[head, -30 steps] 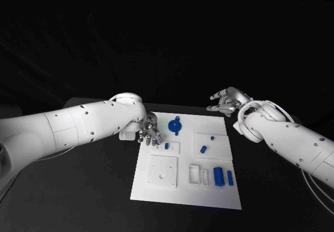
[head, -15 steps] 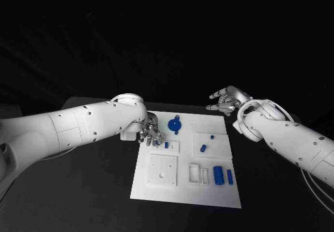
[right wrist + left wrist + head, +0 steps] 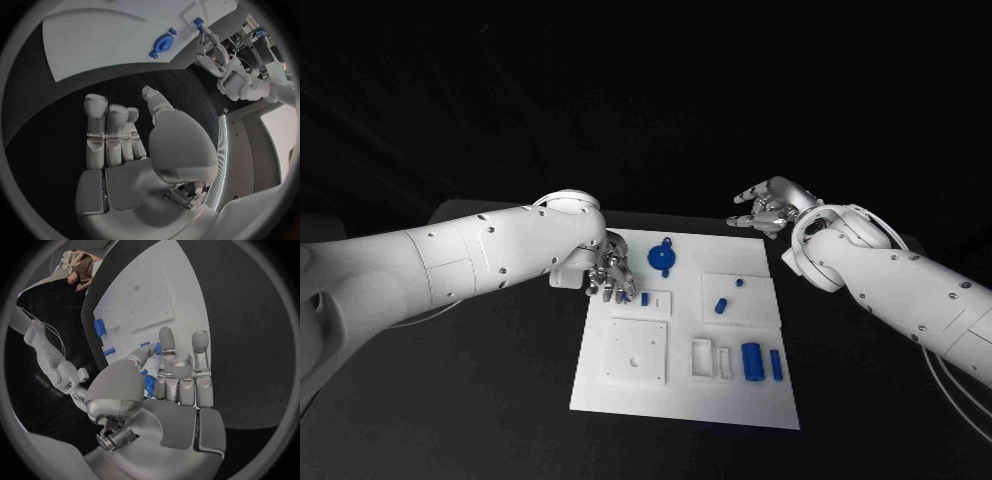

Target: Assemble the parts on the task board

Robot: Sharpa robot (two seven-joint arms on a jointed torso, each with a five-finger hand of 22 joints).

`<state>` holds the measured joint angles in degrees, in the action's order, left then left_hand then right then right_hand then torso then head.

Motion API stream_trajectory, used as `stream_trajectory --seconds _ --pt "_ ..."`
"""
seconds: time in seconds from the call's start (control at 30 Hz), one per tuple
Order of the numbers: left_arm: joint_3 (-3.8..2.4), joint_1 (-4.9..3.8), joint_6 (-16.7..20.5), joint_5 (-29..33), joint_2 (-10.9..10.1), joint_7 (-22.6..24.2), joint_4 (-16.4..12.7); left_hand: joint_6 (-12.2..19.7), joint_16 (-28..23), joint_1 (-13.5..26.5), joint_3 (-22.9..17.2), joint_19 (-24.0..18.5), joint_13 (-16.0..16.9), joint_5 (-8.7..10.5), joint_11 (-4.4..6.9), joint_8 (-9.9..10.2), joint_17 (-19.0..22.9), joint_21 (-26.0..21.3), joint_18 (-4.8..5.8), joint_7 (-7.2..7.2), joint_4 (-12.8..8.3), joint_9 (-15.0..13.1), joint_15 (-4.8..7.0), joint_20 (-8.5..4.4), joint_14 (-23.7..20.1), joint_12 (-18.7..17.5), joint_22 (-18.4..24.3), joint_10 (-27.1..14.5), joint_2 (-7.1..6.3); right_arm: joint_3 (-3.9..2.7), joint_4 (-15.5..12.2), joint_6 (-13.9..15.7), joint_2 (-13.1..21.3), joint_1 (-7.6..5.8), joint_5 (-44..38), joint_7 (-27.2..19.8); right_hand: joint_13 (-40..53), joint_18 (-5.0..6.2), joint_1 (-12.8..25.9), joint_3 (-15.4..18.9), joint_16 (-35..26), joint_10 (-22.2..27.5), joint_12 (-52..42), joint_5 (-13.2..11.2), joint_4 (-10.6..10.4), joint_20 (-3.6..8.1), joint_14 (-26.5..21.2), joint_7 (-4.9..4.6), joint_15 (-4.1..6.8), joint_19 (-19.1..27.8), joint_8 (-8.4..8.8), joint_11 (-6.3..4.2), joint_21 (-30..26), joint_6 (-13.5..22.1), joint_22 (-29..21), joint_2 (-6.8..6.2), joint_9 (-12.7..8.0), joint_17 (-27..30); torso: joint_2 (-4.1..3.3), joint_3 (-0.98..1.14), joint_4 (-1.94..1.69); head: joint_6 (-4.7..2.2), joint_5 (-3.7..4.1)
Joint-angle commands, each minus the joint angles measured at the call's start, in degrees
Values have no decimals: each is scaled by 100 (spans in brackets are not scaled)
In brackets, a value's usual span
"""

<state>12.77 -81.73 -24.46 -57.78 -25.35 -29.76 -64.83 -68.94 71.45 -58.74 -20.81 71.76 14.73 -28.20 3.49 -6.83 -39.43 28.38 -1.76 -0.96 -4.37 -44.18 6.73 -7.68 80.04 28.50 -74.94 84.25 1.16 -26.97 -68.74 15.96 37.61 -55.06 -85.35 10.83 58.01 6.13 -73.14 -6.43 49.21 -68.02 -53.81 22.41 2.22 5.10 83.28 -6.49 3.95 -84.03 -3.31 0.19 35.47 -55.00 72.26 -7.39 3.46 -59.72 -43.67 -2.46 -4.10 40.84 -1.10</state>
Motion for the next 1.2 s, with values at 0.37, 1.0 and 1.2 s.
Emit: stream_trajectory --seconds 0.37,1.0,1.2 --pt "6 12 -235 35 -22 -86 25 -81 27 -61 -1207 -2 -9 -33 5 30 2 31 -111 47 -1179 -11 3 0 -9 36 -111 205 -11 -1 11 -30 -15 2 -15 -52 1 74 32 -14 -23 26 13 11 6 -22 -19 -8 -10 -281 -14 2 -19 -40 3 12 1 5 2 -6 -6 5 16" --pt "7 15 -25 -24 -14 -94 25 -94 39 -59 -1206 4 -10 -40 8 40 -19 46 -115 51 -1178 -18 4 0 4 46 -107 209 -17 -1 22 -32 -27 2 -16 -48 1 74 32 -14 -23 26 13 11 6 -22 -19 -8 -10 -281 -14 2 -19 -40 3 12 1 5 3 0 -4 14 11" --pt "8 23 -54 0 8 -106 45 -97 40 -54 -1206 8 -11 -41 8 47 -17 48 -115 51 -1176 -18 4 1 4 52 -105 209 -17 -1 22 -32 -28 3 -17 -47 1 74 32 -14 -23 26 13 11 6 -22 -19 -8 -10 -281 -14 2 -19 -40 3 12 1 5 2 2 -3 16 8"
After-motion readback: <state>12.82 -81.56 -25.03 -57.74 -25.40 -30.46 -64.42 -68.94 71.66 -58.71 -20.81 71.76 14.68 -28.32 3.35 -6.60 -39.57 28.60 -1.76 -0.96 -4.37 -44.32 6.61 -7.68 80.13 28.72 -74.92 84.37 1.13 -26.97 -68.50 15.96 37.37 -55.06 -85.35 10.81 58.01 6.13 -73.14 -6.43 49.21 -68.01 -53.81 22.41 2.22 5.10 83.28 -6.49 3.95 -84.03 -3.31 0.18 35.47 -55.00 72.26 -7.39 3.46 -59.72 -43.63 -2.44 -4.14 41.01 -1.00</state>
